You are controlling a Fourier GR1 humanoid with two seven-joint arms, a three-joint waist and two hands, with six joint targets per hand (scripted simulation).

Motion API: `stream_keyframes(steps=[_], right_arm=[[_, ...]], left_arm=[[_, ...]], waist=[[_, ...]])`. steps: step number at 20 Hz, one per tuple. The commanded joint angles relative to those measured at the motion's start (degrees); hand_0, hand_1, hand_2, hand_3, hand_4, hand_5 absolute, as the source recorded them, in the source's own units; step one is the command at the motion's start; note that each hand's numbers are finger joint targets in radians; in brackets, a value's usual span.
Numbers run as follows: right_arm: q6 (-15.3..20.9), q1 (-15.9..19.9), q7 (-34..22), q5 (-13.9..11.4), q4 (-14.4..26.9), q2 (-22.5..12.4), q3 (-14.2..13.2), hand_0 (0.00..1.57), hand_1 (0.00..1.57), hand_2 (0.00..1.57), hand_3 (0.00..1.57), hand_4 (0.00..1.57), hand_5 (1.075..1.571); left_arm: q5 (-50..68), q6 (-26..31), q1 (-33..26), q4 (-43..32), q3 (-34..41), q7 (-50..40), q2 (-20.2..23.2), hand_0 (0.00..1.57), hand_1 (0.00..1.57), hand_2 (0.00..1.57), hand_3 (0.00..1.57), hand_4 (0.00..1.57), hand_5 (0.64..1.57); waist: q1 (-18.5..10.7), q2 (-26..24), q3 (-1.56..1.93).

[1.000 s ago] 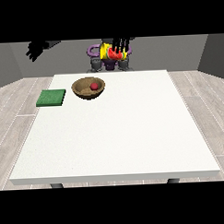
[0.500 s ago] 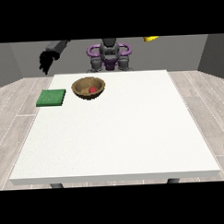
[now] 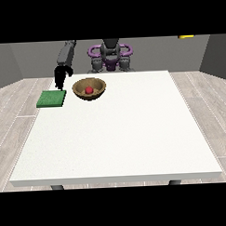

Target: Pick the cup and pour the ball into the bowl, then pick the bowl and place it on the pad

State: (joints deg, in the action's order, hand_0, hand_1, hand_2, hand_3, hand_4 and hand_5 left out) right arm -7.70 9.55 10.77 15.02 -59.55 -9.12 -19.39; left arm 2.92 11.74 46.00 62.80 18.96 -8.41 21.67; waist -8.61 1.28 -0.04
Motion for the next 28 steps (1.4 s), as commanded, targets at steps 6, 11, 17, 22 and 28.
stream_keyframes(steps=[6,11,17,22,28], right_arm=[[0.2,4.3,7.9,-1.9,10.3,2.8,2.3,0.00,0.00,0.00,0.00,0.58,1.558],[-1.4,7.7,14.4,-1.9,19.2,1.2,1.0,0.00,0.00,0.00,0.00,0.53,1.553],[-0.2,8.6,16.3,-2.2,19.0,0.6,0.8,0.00,0.00,0.00,0.00,0.48,1.549],[1.4,9.6,16.2,-2.1,18.3,2.9,1.7,0.00,0.00,0.00,0.00,0.46,1.547],[4.6,12.4,14.6,-3.2,19.5,5.0,3.4,0.00,0.00,0.00,0.00,0.47,1.547]], left_arm=[[7.1,6.4,-5.8,2.5,4.9,-0.2,7.1,0.00,0.00,0.00,0.00,1.00,1.542],[9.8,6.1,-5.5,6.1,5.4,-2.4,8.6,0.00,0.00,0.00,0.00,1.01,1.532],[12.0,9.4,-5.6,5.3,8.1,-1.1,13.1,0.00,0.00,0.00,0.00,1.01,1.534],[10.2,6.2,-6.5,7.9,5.5,-1.2,10.0,0.00,0.00,0.00,0.00,1.02,1.538],[14.2,9.7,-7.5,5.9,8.4,-2.6,14.2,0.00,0.00,0.00,0.00,1.02,1.545]], waist=[[2.3,2.1,0.07],[1.9,4.5,0.09],[1.2,8.2,0.07],[1.3,8.6,0.08],[1.5,6.3,0.06]])
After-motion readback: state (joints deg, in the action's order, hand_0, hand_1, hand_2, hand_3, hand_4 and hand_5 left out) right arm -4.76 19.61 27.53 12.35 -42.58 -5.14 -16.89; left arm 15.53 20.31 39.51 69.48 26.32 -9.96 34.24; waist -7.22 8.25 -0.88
